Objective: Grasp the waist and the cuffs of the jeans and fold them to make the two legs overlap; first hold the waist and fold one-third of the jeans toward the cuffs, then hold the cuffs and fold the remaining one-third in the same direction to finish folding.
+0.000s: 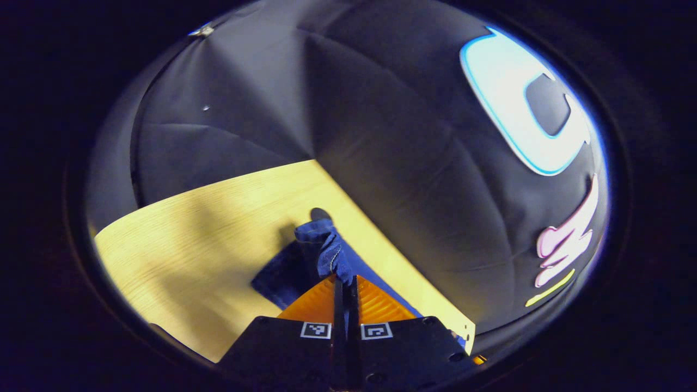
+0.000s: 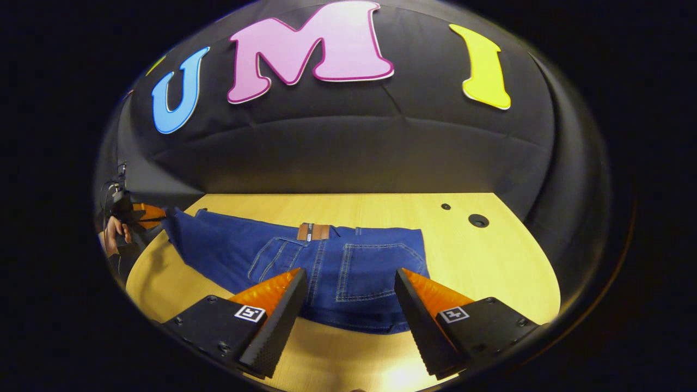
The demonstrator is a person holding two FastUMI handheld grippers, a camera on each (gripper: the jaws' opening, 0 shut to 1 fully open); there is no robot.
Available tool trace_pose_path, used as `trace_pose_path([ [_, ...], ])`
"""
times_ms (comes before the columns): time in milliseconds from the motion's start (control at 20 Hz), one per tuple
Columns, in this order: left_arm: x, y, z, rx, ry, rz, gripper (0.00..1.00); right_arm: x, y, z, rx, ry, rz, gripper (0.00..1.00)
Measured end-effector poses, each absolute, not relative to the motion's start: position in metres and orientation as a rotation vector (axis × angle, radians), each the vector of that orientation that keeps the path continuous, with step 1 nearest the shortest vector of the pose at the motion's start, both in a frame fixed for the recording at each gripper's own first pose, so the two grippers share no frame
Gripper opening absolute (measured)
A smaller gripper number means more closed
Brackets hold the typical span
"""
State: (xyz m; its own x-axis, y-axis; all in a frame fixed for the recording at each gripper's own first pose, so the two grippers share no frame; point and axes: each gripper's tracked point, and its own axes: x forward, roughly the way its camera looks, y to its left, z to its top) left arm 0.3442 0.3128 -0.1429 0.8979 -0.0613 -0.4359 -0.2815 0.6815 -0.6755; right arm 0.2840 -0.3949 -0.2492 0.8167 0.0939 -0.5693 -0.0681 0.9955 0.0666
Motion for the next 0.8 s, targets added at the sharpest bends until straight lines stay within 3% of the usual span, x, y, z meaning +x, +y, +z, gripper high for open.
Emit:
trace_pose_path([
  [150, 0.339, 0.341, -0.120, -0.760, 0.428, 0.126, 0.06, 0.280, -0.400, -0.241, 0.046, 0.610, 0.079, 0.99],
  [250, 0.332, 0.397, -0.147, -0.582, 0.485, 0.261, 0.05, 0.279, -0.401, -0.235, 0.045, 0.602, 0.078, 0.99],
  [500, 0.331, 0.414, -0.216, -0.415, 0.691, 0.337, 0.10, 0.270, -0.407, -0.246, -0.019, 0.622, 0.084, 0.99],
  [600, 0.320, 0.422, -0.222, -0.308, 0.723, 0.392, 0.23, 0.267, -0.407, -0.253, -0.021, 0.636, 0.080, 0.99],
  [700, 0.318, 0.418, -0.228, -0.281, 0.743, 0.401, 0.73, 0.263, -0.406, -0.259, -0.026, 0.650, 0.081, 0.99],
  [800, 0.318, 0.423, -0.231, -0.231, 0.739, 0.394, 0.77, 0.262, -0.403, -0.264, -0.026, 0.666, 0.086, 0.99],
])
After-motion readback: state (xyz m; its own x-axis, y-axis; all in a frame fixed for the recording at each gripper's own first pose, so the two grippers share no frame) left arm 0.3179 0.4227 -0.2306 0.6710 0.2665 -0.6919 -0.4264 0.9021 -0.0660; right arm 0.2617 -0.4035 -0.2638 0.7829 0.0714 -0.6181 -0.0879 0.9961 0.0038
